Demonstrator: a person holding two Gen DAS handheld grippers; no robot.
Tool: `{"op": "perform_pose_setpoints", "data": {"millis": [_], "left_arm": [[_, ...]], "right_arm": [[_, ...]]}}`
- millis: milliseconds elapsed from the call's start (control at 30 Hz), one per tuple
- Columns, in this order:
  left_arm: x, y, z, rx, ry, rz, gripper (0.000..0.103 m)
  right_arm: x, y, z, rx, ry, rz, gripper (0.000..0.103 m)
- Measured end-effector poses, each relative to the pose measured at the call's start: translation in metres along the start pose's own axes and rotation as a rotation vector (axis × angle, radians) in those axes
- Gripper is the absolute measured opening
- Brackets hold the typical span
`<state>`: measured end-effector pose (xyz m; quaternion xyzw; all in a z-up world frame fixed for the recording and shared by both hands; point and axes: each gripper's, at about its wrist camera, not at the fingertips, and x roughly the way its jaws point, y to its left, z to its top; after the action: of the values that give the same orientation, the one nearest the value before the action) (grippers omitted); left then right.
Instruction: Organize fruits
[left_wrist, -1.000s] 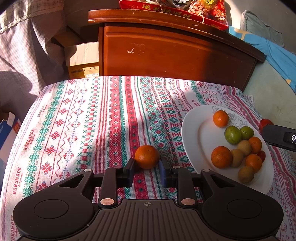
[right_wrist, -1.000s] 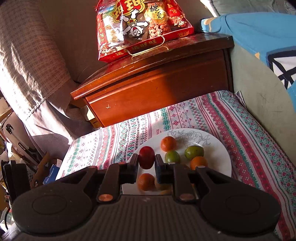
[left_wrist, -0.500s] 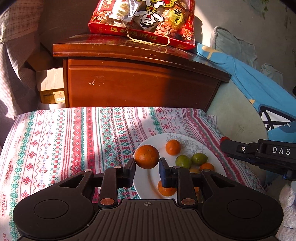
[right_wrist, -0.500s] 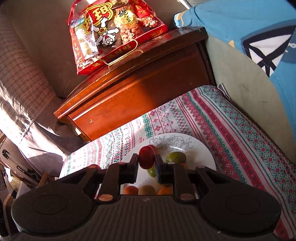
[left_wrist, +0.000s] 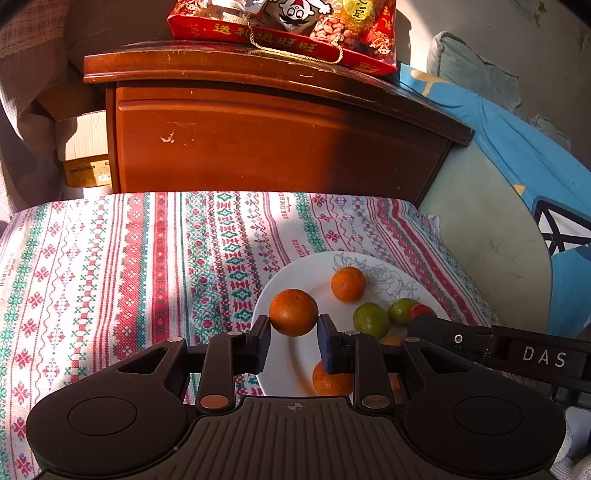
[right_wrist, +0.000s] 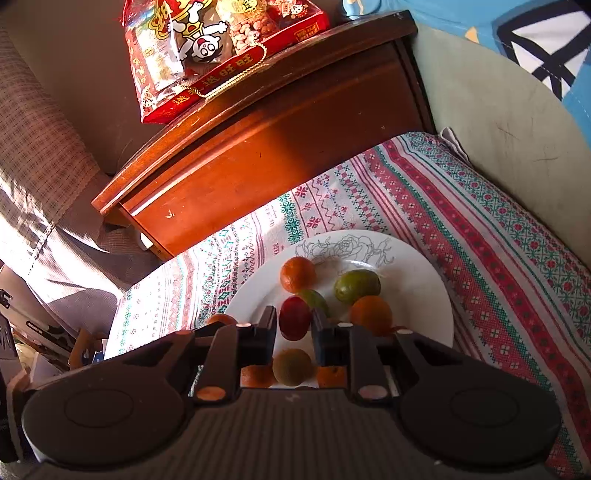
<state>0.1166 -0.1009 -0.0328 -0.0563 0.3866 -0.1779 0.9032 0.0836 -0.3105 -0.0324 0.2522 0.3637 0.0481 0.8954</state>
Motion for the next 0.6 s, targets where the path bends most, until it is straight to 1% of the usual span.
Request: {"op": "perform_pose_setpoints", "data": {"millis": [100, 133, 267, 300, 333, 400, 433, 467, 500, 533, 600], "left_arm": [[0.003, 0.000, 0.000, -0.003, 0.003, 0.006, 0.025], [0.003, 0.000, 0.000, -0.006, 0.002, 0.011, 0.027], [-0.001, 0.000, 0.003, -0.015, -0.003, 0.016, 0.027], [-0.003, 0.000, 0.004, -0.018, -0.005, 0.019, 0.029], [-0.005, 0.000, 0.005, -0.022, -0.007, 0.028, 0.031], [-0.009, -0.001, 0.006, -0.021, -0.010, 0.039, 0.032], [-0.011, -0.002, 0.006, -0.021, -0.008, 0.041, 0.033], [-0.013, -0.002, 0.006, -0.022, 0.000, 0.046, 0.035], [-0.015, -0.003, 0.006, -0.023, 0.007, 0.051, 0.043], [-0.017, -0.004, 0.005, -0.023, 0.015, 0.059, 0.048], [-0.022, -0.006, 0.004, -0.015, 0.024, 0.069, 0.048]], "right_arm": [[0.001, 0.000, 0.000, 0.011, -0.002, -0.009, 0.024], [0.001, -0.001, 0.001, 0.011, -0.005, -0.014, 0.024], [-0.004, 0.000, 0.004, 0.008, -0.019, -0.026, 0.025], [-0.005, 0.002, 0.005, 0.000, -0.024, -0.036, 0.026], [-0.006, 0.003, 0.006, -0.009, -0.027, -0.042, 0.026], [-0.008, 0.008, 0.007, -0.041, -0.030, -0.066, 0.032], [-0.008, 0.010, 0.007, -0.051, -0.030, -0.072, 0.037], [-0.010, 0.012, 0.007, -0.063, -0.032, -0.076, 0.038], [-0.011, 0.014, 0.007, -0.074, -0.033, -0.078, 0.038], [-0.012, 0.015, 0.007, -0.079, -0.032, -0.081, 0.038], [-0.014, 0.017, 0.006, -0.092, -0.032, -0.090, 0.038]]}}
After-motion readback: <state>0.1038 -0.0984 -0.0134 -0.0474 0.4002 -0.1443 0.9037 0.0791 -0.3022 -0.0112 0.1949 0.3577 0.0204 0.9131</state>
